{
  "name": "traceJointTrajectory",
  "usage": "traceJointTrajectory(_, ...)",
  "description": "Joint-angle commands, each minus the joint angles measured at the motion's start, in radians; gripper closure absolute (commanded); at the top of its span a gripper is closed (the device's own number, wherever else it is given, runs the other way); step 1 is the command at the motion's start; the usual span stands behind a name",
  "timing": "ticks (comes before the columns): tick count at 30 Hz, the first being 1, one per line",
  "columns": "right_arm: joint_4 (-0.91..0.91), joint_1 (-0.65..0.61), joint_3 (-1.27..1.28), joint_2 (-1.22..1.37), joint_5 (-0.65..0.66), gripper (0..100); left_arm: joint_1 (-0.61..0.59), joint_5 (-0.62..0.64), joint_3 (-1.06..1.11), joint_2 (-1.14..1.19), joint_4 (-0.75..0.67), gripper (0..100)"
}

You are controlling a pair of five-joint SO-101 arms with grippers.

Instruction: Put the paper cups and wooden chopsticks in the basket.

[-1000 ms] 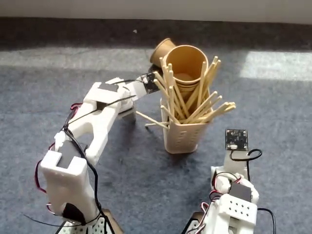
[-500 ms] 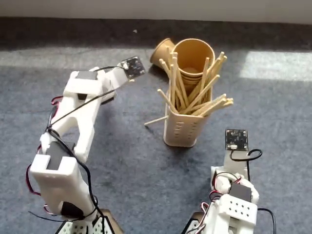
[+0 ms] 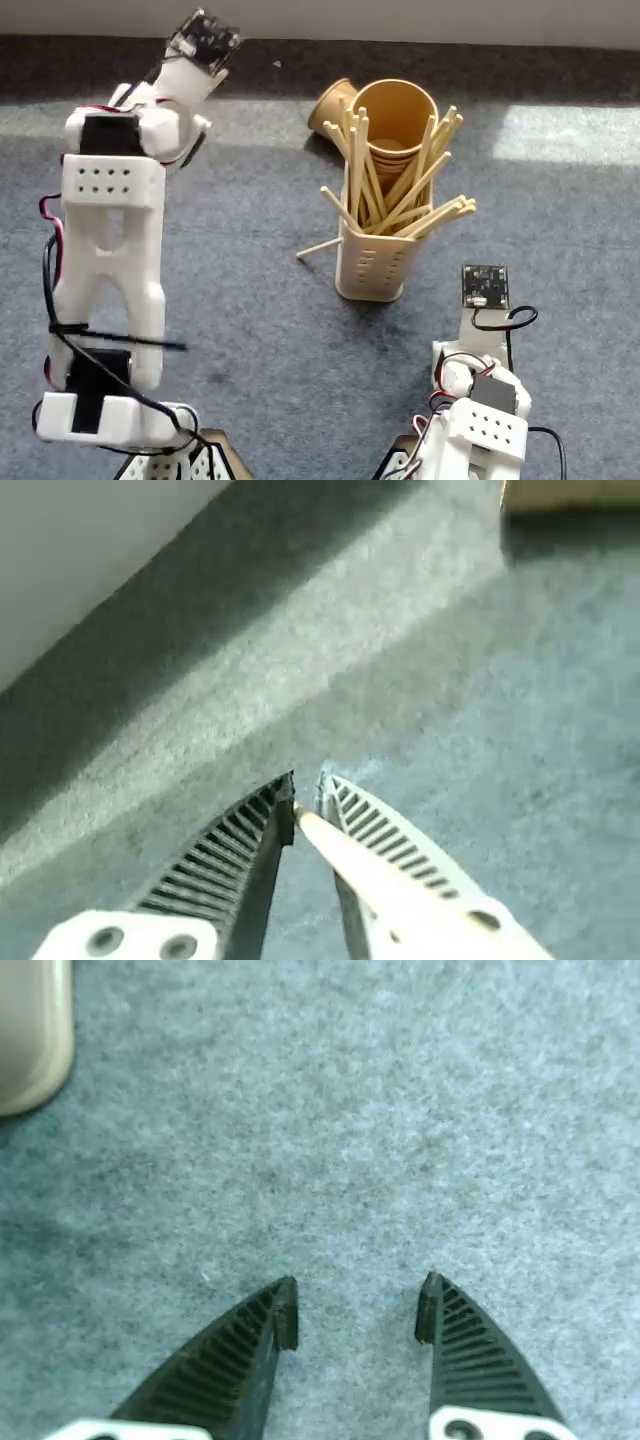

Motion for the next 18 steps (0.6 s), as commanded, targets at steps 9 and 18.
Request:
traceJointTrajectory(9, -0.013, -0.012, -0.005, -0.008, 0.000, 79.6, 0.596, 0.663, -0.579, -0.047, 0.209, 94)
traceJointTrajectory(18, -0.013, -0.012, -0.005, -0.008, 0.000, 79.6, 0.674, 0.790, -0.611, 0.036, 0.261, 94)
